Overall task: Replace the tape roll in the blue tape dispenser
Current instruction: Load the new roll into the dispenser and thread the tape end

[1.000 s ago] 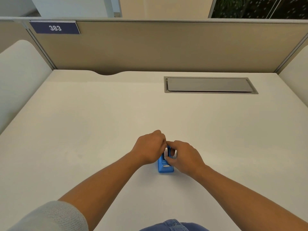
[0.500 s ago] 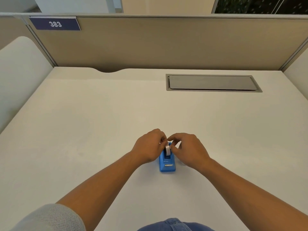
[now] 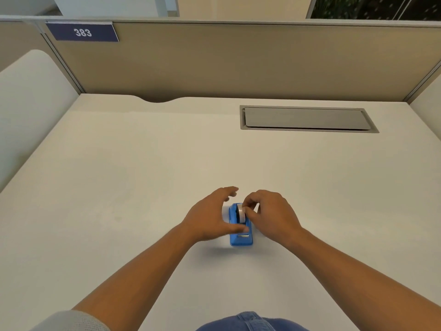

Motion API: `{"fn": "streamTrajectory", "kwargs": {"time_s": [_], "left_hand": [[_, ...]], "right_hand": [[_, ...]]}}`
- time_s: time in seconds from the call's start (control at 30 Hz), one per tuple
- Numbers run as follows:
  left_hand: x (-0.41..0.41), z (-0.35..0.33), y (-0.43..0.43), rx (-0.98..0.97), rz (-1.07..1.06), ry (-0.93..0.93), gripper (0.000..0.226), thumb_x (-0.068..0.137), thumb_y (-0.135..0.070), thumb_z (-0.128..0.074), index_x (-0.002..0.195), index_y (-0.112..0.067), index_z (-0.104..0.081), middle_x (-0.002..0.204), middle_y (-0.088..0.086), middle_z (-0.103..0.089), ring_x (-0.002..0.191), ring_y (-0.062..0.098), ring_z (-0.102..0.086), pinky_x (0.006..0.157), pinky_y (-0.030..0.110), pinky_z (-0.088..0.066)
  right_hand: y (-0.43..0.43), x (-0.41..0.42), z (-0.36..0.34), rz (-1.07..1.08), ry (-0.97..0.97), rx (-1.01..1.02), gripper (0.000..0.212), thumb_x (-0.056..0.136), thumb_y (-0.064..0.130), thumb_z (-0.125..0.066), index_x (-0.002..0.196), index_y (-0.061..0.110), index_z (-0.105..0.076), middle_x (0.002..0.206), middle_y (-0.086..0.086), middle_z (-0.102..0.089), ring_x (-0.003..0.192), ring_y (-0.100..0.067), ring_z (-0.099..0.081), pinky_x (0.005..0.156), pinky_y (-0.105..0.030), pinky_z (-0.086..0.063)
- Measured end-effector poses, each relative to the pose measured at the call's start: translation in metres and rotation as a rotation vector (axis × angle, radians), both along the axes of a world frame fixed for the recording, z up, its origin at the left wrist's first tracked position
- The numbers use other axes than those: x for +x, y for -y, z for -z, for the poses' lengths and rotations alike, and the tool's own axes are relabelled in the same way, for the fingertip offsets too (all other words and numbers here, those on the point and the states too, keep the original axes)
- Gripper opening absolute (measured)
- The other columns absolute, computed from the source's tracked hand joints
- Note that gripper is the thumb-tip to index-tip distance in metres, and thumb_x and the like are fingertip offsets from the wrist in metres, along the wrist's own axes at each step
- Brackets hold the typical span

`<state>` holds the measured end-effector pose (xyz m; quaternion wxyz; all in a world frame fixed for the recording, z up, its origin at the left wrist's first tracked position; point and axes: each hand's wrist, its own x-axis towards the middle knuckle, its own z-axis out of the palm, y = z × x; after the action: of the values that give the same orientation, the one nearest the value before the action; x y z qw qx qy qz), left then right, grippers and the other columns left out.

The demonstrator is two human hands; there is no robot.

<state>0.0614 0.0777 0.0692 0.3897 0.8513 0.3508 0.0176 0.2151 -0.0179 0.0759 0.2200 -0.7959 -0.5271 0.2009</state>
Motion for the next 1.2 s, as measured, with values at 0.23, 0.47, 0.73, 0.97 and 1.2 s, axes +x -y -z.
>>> {"fn": "streamTrajectory", "kwargs": {"time_s": [0.23,0.47,0.73,0.97,1.2], "left_hand": [[-0.006,0.020,0.010,0.073,0.083,-0.117,0.125,0.059,-0.054,-0.083,0.149,-0.040,0.002,0.152,-0.019,-0.036,0.132,0.015,-0.046,0.103,0.034,-0.041],[-0.005,0.021,0.013,0.125,0.056,-0.128,0.118,0.061,-0.056,-0.080,0.150,-0.036,-0.005,0.151,-0.014,-0.040,0.126,0.019,-0.051,0.100,0.034,-0.043],[-0.006,0.025,0.014,0.126,0.039,-0.134,0.118,0.059,-0.061,-0.079,0.149,-0.036,-0.008,0.152,-0.016,-0.039,0.130,0.015,-0.049,0.102,0.036,-0.043],[-0.007,0.026,0.015,0.100,0.027,-0.116,0.119,0.057,-0.057,-0.081,0.149,-0.036,-0.010,0.152,-0.017,-0.038,0.131,0.012,-0.047,0.104,0.036,-0.042],[-0.012,0.026,0.015,0.028,0.104,-0.095,0.121,0.059,-0.059,-0.080,0.150,-0.035,-0.005,0.155,-0.020,-0.031,0.134,0.006,-0.043,0.107,0.033,-0.039]], "right_hand": [[0.007,-0.004,0.001,-0.033,0.018,-0.001,0.007,0.085,0.028,-0.061,0.084,0.032,-0.066,0.083,0.014,-0.064,0.063,0.000,-0.050,0.058,-0.017,-0.036],[0.025,-0.011,-0.001,-0.095,0.078,-0.027,0.009,0.086,0.029,-0.058,0.084,0.031,-0.067,0.086,0.012,-0.065,0.060,-0.003,-0.048,0.058,-0.020,-0.039],[0.051,-0.023,-0.003,-0.222,0.193,0.049,0.012,0.087,0.028,-0.057,0.089,0.028,-0.069,0.086,0.010,-0.066,0.065,-0.007,-0.047,0.057,-0.020,-0.040],[0.070,-0.035,0.014,-0.293,0.356,0.135,0.005,0.077,0.025,-0.075,0.081,0.026,-0.072,0.074,0.009,-0.070,0.059,-0.011,-0.062,0.048,-0.017,-0.038],[0.070,-0.037,0.032,-0.318,0.418,0.166,0.010,0.076,0.030,-0.076,0.082,0.022,-0.073,0.072,0.004,-0.072,0.056,-0.014,-0.062,0.048,-0.022,-0.048]]}}
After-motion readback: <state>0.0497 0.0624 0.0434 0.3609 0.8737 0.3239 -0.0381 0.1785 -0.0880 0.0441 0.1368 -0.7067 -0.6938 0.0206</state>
